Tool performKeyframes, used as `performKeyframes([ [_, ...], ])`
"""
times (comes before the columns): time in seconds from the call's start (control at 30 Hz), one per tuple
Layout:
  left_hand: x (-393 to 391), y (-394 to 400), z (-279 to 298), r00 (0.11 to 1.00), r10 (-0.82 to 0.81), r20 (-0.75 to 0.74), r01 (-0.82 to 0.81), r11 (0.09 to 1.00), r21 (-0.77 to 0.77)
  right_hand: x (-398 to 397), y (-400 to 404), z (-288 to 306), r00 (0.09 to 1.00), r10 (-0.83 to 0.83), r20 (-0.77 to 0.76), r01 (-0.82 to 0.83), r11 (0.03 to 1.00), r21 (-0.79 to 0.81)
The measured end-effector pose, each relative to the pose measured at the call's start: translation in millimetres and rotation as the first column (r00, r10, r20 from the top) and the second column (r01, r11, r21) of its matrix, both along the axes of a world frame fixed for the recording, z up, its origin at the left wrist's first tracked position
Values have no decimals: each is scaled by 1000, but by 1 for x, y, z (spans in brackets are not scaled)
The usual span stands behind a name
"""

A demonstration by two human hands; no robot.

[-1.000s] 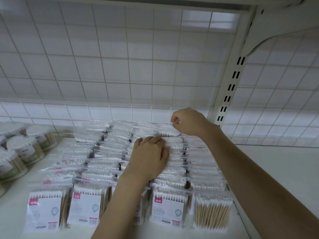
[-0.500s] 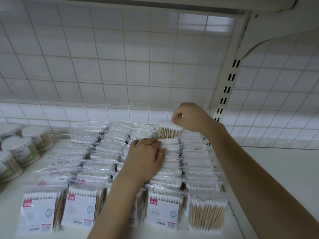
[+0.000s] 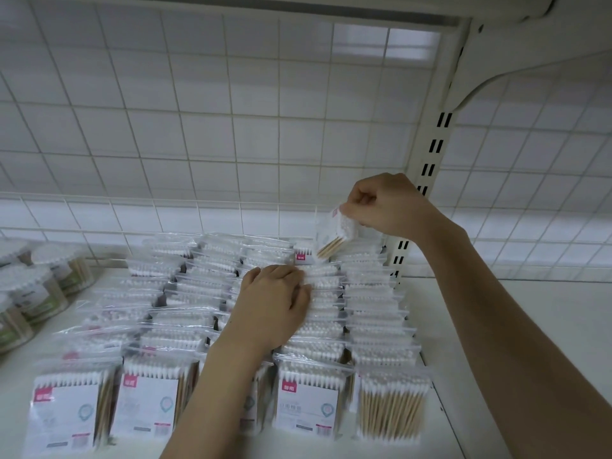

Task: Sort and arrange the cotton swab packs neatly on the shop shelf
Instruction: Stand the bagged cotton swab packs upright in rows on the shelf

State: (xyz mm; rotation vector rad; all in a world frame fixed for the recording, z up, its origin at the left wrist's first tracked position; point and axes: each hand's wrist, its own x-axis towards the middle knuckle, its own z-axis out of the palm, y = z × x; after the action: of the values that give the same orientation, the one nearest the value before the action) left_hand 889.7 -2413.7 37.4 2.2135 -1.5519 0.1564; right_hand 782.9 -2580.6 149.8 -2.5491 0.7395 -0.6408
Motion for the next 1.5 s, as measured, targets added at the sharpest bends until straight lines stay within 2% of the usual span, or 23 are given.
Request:
performKeyframes([
  [0.33,2,-1,-3,1000,5,22,-5,1000,-14,11,-4,-13,996,46,78,-29,980,-199],
  [0.5,1,-2,-4,999,11,33,-11,1000,-5,24,-1,-23,997,60,47,-46,965,-257],
  [0.63,1,-2,-5,999,21,43,-21,1000,-7,32,1,-34,999,36,-34,-45,958,-283],
  [0.83,0,-4,-7,998,33,55,-33,999,3,39,-1,-48,984,16,-176,-64,960,-274],
  [1.07,0,-6,-5,998,33,47,-35,999,40,46,8,-70,934,125,-334,-197,962,-189],
  [1.2,1,-7,-4,999,28,47,-31,998,56,47,7,-67,919,165,-358,-227,964,-139],
  [1.27,1,-7,-3,998,28,54,-32,997,70,41,7,-63,924,169,-344,-218,970,-107],
  [1.5,-1,-7,14,997,8,73,-23,979,205,-15,26,-54,985,113,-129,-120,992,-47],
])
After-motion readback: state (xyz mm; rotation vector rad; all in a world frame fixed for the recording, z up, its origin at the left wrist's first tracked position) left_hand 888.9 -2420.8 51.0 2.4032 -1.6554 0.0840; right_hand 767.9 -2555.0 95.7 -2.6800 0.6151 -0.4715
